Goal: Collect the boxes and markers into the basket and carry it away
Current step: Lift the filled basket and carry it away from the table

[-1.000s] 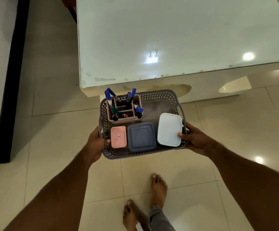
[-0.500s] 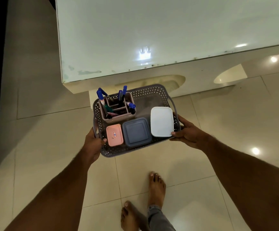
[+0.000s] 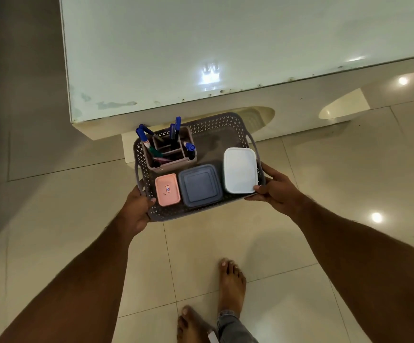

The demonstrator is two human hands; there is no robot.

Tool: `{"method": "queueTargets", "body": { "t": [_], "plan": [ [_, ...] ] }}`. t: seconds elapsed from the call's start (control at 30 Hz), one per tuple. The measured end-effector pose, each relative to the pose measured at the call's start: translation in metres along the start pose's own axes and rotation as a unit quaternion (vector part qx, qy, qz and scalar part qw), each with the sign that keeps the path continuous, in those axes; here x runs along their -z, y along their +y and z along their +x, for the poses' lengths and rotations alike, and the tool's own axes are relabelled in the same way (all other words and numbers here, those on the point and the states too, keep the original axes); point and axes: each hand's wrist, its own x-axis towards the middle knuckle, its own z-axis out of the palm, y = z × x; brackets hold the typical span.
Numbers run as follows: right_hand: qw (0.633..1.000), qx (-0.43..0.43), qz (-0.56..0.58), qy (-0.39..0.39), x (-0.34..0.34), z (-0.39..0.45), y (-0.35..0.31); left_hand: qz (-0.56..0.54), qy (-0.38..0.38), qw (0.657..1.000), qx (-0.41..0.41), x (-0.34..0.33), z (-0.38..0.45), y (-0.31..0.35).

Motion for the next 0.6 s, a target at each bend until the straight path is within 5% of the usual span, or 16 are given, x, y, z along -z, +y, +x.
{"method": "queueTargets", "body": {
  "t": [0.33,0.6],
  "plan": [
    [1.000,0.012,0.011,0.008,-0.003,0.051,-0.003,0.037,-0.027,0.999,0.026,0.000,0.041,0.016],
    [1.000,0.019,0.004,0.021,-0.027,0.102,-0.021,0.010,0.034,0.997,-0.062,-0.012,0.078,0.031]
  ]
}}
